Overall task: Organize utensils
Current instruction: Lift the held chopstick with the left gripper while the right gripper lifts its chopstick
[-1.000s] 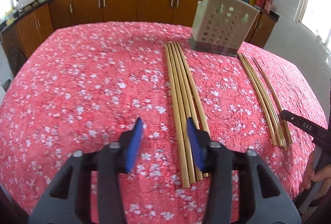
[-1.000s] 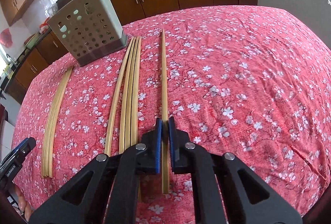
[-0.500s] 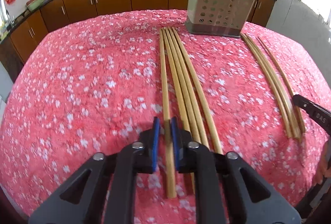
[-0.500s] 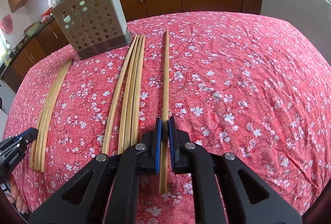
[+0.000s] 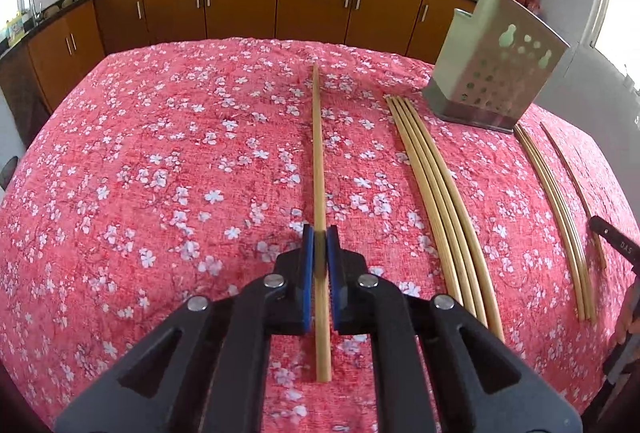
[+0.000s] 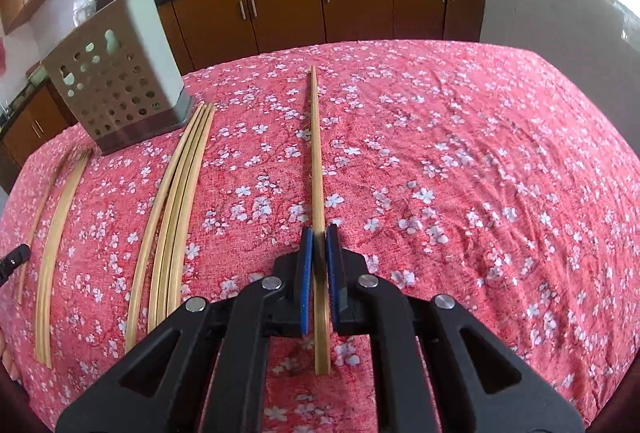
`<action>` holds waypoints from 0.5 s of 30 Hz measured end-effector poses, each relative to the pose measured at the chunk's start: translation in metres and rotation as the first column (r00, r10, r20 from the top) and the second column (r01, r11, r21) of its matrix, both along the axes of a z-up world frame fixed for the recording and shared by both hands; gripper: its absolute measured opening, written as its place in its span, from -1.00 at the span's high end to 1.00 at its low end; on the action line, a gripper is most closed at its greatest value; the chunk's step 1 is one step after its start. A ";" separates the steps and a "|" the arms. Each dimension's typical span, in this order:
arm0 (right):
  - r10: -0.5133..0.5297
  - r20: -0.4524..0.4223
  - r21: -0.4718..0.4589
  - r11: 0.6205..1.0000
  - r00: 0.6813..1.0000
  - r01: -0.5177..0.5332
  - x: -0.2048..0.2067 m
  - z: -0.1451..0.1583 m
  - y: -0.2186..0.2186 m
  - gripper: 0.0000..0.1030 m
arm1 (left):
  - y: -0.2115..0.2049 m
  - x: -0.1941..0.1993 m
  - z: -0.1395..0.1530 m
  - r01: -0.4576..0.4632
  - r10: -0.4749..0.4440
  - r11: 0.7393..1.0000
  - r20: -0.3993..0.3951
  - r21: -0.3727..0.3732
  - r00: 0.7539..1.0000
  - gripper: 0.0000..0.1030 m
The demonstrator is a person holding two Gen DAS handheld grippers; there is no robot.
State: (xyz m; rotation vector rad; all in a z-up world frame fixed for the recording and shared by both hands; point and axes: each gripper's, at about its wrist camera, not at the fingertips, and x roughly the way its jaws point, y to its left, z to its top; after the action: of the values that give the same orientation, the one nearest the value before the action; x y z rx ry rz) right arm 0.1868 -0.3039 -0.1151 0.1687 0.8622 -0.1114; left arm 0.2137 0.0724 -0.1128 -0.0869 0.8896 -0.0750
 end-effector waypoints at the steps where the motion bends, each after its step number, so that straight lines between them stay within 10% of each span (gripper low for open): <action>1: 0.000 0.000 -0.002 1.000 1.000 0.000 0.000 0.000 0.000 0.84 | 0.001 0.000 0.000 -0.003 0.003 1.000 0.000 -0.005 1.000 0.82; 15: 0.020 0.002 0.005 1.000 1.000 -0.020 -0.021 0.001 0.004 0.84 | -0.005 -0.019 0.003 0.000 0.000 0.998 0.000 0.057 1.000 0.83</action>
State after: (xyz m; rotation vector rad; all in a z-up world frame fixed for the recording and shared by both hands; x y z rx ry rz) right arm 0.1657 -0.2998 -0.1140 0.1647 0.8622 -0.0909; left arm 0.1949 0.0678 -0.1095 -0.0341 0.8914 -0.0498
